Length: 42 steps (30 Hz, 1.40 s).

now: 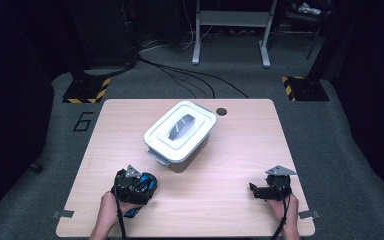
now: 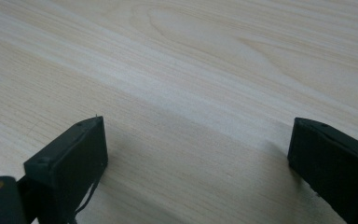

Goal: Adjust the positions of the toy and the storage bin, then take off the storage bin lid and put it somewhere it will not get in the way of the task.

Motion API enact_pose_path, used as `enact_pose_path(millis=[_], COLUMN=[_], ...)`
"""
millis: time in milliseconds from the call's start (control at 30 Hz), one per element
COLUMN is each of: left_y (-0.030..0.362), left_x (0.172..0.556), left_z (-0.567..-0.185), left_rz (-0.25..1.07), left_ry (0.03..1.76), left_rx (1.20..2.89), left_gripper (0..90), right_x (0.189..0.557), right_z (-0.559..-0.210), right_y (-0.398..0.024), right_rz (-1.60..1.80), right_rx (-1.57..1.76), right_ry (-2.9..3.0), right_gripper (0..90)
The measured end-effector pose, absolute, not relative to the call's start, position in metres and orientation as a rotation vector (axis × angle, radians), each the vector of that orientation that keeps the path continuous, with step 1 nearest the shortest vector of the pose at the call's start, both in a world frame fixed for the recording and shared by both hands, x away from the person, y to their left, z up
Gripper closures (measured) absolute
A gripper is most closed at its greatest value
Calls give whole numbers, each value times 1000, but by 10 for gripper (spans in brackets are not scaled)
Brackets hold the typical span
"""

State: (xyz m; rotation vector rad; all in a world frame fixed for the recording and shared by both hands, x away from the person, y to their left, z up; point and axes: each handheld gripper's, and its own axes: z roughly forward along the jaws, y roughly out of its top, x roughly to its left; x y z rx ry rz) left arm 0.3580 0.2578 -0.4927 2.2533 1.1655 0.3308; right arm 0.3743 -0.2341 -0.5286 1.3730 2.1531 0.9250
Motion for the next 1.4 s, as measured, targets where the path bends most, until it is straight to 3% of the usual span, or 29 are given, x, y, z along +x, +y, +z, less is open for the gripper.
enact_pose_path(millis=[300,1400], left_y=[268,278], left_x=[359,373], left_z=[-478,-418], left_rz=[335,424], left_ry=[1153,1043], left_rx=[2219,2170], left_gripper=[4,1], right_x=[374,375], right_z=[-529,-529], right_y=[-234,-232], right_rz=[923,926], right_rx=[1377,1364], right_ry=[2152,2150], right_gripper=[41,28])
